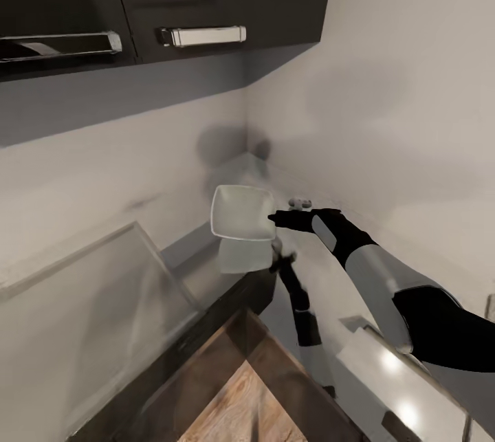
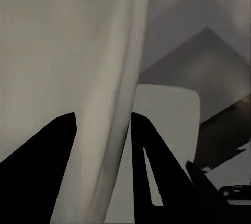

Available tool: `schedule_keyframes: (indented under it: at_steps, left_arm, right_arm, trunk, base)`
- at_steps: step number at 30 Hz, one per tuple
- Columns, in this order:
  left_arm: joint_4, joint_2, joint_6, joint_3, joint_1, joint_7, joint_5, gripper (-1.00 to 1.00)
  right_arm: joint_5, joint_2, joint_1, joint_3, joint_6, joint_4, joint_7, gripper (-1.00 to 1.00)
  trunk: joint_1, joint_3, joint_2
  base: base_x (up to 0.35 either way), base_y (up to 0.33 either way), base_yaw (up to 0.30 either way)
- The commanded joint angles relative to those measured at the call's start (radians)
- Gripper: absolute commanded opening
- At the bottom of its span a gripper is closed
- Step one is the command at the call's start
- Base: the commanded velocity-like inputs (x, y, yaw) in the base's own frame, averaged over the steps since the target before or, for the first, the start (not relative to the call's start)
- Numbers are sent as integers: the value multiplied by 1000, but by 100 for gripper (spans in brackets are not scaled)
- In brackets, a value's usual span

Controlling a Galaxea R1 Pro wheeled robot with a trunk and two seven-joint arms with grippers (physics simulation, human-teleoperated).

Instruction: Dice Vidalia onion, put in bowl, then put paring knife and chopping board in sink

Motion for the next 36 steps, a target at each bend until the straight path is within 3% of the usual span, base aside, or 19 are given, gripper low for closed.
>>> schedule_keyframes:
  at_steps: [1, 13, 29, 36]
  left_arm:
    - [-1, 0, -2, -2, 0, -1, 0, 100]
    - [-2, 0, -2, -2, 0, -1, -1, 100]
    - [-3, 0, -3, -2, 0, -1, 0, 100]
    - [-2, 0, -3, -2, 0, -1, 0, 100]
  right_arm:
    - [-9, -1, -1, 4, 4, -1, -1, -100]
    - [-9, 0, -1, 4, 4, -1, 0, -100]
    - [-9, 0, -1, 4, 4, -1, -2, -100]
    - [-9, 0, -1, 4, 4, -1, -3, -100]
  trunk:
    - [0, 0, -2]
    - [0, 19, -2]
    - [0, 42, -2]
    - [0, 51, -2]
  base:
    - [-323, 0, 0]
    - [-322, 0, 0]
    - [-40, 0, 67]
    - [-220, 57, 155]
